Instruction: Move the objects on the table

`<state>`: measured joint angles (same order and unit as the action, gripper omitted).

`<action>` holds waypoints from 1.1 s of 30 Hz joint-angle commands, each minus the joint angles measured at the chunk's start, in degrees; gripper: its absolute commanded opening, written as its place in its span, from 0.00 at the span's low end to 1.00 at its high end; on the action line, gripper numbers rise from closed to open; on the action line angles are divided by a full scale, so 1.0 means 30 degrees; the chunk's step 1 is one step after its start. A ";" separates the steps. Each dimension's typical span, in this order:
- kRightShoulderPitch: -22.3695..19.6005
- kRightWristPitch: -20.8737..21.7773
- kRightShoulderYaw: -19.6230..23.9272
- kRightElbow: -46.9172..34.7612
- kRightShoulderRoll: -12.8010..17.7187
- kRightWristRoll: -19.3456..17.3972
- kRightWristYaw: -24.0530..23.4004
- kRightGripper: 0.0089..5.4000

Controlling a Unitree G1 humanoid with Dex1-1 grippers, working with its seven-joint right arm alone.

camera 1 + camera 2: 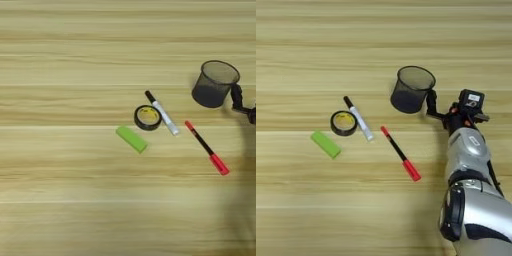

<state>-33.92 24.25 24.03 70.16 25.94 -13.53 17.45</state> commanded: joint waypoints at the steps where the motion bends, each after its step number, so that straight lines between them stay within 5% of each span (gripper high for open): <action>1: -0.1482 0.0399 -0.0103 -0.0892 0.0632 0.0078 -0.0236 1.00; 20: -0.0110 0.0384 0.0394 -0.1644 0.1154 -0.0194 -0.0676 1.00; 33: 0.6809 -0.1063 -0.0160 -1.1362 -0.0230 -0.0514 0.0140 1.00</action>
<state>-13.55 22.36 24.22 44.62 23.78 -14.29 17.09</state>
